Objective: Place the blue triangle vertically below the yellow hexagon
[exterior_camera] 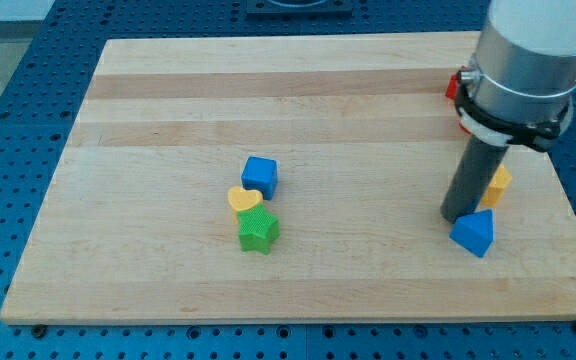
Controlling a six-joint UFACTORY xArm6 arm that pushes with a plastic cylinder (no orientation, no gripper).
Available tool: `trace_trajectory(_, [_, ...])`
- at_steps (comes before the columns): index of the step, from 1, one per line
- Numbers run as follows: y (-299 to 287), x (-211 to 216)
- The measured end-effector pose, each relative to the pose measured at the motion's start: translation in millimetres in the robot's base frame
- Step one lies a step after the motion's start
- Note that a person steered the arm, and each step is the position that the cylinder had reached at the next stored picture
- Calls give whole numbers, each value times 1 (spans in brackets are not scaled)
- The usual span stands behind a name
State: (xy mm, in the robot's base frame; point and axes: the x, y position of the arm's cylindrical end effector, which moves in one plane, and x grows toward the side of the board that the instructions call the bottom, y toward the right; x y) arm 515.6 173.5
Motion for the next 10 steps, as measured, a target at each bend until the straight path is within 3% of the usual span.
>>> trace_trajectory(1, [9, 0])
trace_trajectory(3, [-66, 6])
trace_trajectory(5, [-71, 92])
trace_trajectory(7, [-49, 43])
trace_trajectory(10, [0, 52])
